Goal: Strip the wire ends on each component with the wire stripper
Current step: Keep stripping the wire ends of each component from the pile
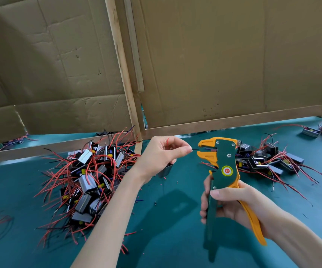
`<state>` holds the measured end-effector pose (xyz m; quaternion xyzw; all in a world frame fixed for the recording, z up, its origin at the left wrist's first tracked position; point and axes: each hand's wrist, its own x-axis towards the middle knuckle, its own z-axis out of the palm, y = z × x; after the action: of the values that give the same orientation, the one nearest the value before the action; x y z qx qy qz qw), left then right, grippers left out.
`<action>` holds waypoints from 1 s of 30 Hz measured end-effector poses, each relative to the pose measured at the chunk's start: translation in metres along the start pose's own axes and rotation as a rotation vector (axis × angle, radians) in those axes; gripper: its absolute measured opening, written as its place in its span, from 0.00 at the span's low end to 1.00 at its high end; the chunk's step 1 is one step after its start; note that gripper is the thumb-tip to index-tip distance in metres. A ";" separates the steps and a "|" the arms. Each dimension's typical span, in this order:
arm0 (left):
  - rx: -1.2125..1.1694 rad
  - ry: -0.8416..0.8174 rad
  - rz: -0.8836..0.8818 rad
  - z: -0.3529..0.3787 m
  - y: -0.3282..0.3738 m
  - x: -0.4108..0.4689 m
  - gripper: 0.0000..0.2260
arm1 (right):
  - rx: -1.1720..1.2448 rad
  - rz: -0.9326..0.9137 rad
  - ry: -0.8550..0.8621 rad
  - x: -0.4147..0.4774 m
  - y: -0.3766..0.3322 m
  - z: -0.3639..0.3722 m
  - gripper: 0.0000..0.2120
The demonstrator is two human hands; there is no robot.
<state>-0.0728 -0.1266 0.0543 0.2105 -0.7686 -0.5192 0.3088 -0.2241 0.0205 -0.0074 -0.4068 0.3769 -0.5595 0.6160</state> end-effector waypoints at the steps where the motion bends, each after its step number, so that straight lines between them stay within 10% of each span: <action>1: 0.009 -0.012 -0.004 0.001 0.000 0.000 0.04 | -0.009 -0.003 -0.001 0.000 0.000 0.000 0.18; 30: -0.229 -0.205 -0.109 0.011 -0.020 0.001 0.13 | 0.085 -0.008 0.249 0.000 0.003 0.014 0.13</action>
<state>-0.0814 -0.1269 0.0334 0.1612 -0.7193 -0.6382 0.2221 -0.2096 0.0221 -0.0047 -0.3091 0.4247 -0.6237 0.5789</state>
